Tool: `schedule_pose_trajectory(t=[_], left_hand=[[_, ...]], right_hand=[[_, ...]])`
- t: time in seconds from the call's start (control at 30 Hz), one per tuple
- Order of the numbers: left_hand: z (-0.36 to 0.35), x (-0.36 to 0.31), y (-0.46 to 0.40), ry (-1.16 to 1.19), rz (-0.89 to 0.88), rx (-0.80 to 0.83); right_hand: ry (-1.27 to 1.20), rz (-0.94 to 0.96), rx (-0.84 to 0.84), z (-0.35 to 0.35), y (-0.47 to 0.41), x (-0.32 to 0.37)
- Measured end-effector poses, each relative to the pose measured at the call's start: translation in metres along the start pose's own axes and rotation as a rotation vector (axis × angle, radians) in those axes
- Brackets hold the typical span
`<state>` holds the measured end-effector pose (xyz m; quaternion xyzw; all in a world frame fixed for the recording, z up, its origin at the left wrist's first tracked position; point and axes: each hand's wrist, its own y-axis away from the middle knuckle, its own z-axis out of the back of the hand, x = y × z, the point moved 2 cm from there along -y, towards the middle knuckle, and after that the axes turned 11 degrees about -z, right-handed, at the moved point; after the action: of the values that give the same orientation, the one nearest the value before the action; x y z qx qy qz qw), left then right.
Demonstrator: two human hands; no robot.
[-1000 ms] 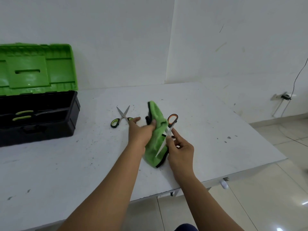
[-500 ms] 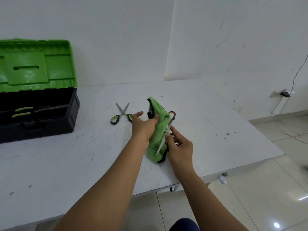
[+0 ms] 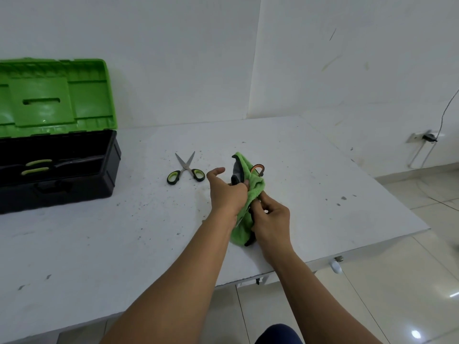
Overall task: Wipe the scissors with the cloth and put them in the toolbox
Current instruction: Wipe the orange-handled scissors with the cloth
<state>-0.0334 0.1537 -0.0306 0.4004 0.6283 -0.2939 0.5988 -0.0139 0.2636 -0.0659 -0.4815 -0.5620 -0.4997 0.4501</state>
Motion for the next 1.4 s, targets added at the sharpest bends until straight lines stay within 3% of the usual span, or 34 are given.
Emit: schedule_pose_trajectory(t=[0.13,0.4,0.5,0.6,0.77,1.0,1.2,1.4], left_hand=[[-0.001,-0.003,-0.003,0.056,0.016,-0.125],[0.004,-0.008,-0.018,0.160,0.031,-0.204],[0.009,-0.010,-0.017,0.170,0.073,-0.111],[0.006,0.000,0.004,0.026,0.086,0.043],[0.003,0.005,0.007,-0.014,0.001,0.047],[-0.001,0.000,-0.009,0.085,0.034,-0.123],[0.020,-0.018,-0.040,0.156,-0.030,-0.301],[0.035,0.000,-0.025,0.157,0.071,0.034]], right_hand=[[-0.027,-0.012,-0.011,-0.003,0.004,0.000],[-0.019,0.013,-0.040,-0.002,0.011,0.002],[-0.019,-0.002,-0.105,0.001,0.007,0.001],[-0.018,0.002,-0.095,0.001,0.005,0.002],[0.040,0.013,-0.038,0.001,0.007,-0.001],[-0.002,0.002,0.008,-0.001,0.004,-0.002],[-0.024,-0.010,-0.055,0.009,0.005,-0.005],[-0.088,-0.029,-0.149,0.008,0.005,0.001]])
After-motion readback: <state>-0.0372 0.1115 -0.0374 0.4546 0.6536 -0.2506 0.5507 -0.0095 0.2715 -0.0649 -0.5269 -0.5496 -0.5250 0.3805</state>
